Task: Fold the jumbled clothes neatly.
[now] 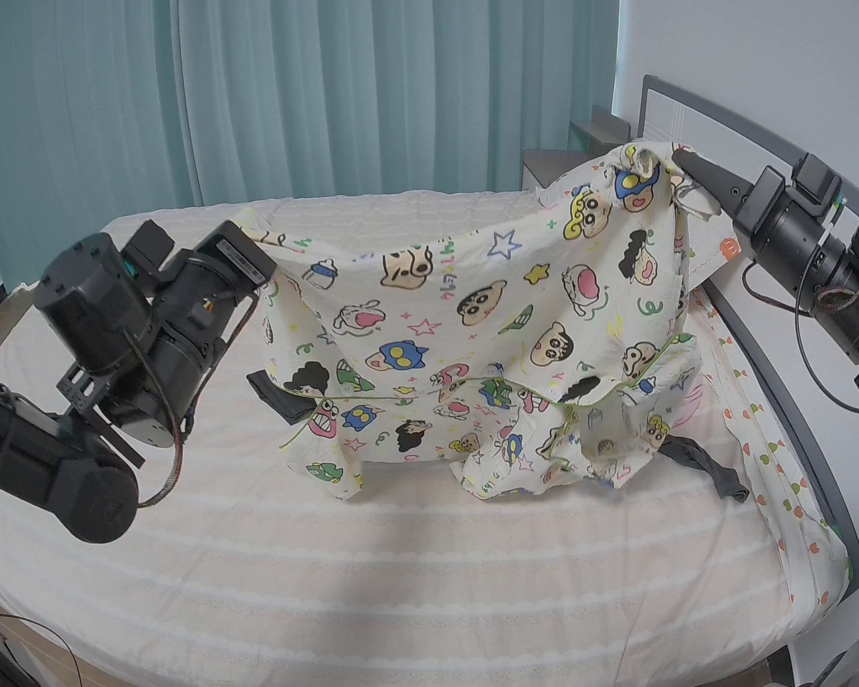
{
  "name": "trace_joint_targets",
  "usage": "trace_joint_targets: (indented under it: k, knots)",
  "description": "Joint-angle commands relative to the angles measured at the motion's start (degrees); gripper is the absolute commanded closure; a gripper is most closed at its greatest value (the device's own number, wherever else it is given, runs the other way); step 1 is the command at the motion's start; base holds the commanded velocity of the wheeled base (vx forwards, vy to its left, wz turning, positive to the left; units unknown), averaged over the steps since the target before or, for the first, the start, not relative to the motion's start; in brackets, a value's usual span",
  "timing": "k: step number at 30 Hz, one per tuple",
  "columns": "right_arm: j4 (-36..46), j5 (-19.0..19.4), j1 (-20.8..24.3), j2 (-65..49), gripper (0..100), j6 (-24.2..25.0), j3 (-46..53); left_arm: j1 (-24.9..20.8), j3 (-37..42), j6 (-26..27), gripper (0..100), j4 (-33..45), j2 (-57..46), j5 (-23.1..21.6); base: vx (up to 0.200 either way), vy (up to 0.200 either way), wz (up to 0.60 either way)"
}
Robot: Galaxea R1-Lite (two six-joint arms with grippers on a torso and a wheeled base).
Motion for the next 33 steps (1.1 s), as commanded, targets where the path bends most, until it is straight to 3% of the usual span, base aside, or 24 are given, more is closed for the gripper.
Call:
trace_joint_targets:
  k: [1,6,13,21,33]
  knots:
    - [-0.3,-0.1,1.0,-0.4,100,0.1,4.6,-1.3,3.4,-0.4,100,0.2,-5.4,0.0,0.000,0.000,0.00]
    - [-3.9,0.1,0.6,-0.2,100,0.4,13.6,-2.5,10.5,-0.6,100,0.1,-7.2,-0.1,0.000,0.000,0.00]
    - [-10.2,-1.7,0.1,-0.1,100,0.7,13.9,-2.7,14.1,-2.3,100,0.1,-9.6,0.3,0.000,0.000,0.00]
    - [-15.7,-5.0,3.4,0.3,100,1.0,17.9,-3.2,17.4,-6.6,100,0.1,-11.0,0.2,0.000,0.000,0.00]
    - [-21.3,-6.6,7.8,3.0,100,0.5,18.3,-3.8,18.1,-8.3,100,0.1,-10.4,-0.2,-0.200,0.000,0.00]
